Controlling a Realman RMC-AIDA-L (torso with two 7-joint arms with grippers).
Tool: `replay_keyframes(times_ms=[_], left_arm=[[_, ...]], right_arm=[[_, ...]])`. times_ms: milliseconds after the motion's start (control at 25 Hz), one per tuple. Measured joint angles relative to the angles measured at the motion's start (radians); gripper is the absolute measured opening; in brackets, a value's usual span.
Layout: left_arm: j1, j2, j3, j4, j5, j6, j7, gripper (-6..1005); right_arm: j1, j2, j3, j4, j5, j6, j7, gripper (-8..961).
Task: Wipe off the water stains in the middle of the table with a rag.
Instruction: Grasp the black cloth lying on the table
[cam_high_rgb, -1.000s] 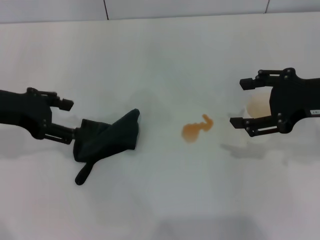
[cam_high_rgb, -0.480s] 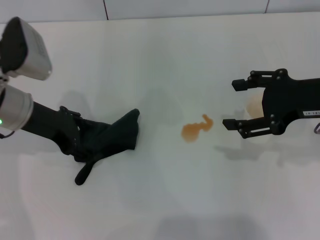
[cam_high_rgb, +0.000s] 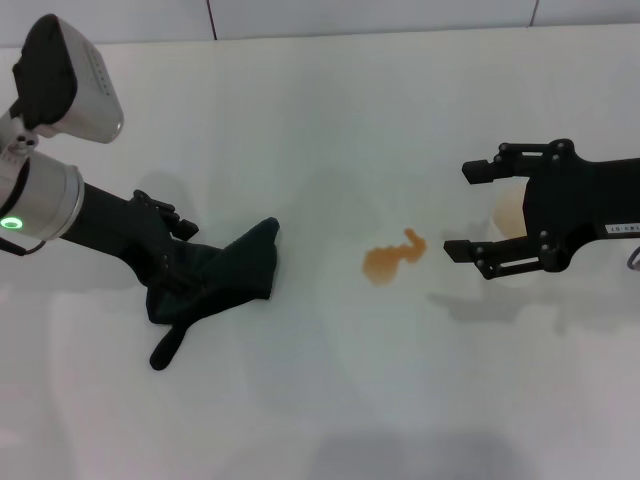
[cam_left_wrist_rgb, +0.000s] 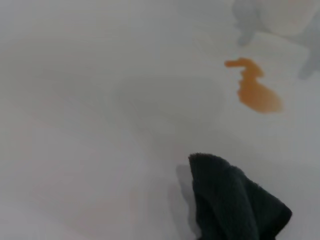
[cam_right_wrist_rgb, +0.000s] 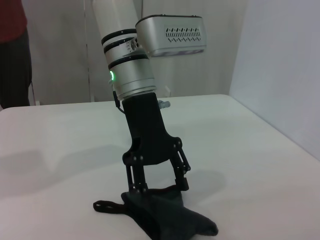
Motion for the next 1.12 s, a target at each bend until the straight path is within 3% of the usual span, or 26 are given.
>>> replay_keyframes(times_ms=[640, 1120], left_arm=[[-0.015, -0.004, 0.029, -0.008, -0.044, -0.021, 0.004, 824], [0.012, -0.007, 0.059, -0.01, -0.066, -0.029, 0.001, 822]], right_arm=[[0.003, -0.001, 0.006, -0.001, 0.01, 0.001, -0.002, 841], [0.003, -0.002, 0.009, 0.005, 0.01, 0.001, -0.004, 841]])
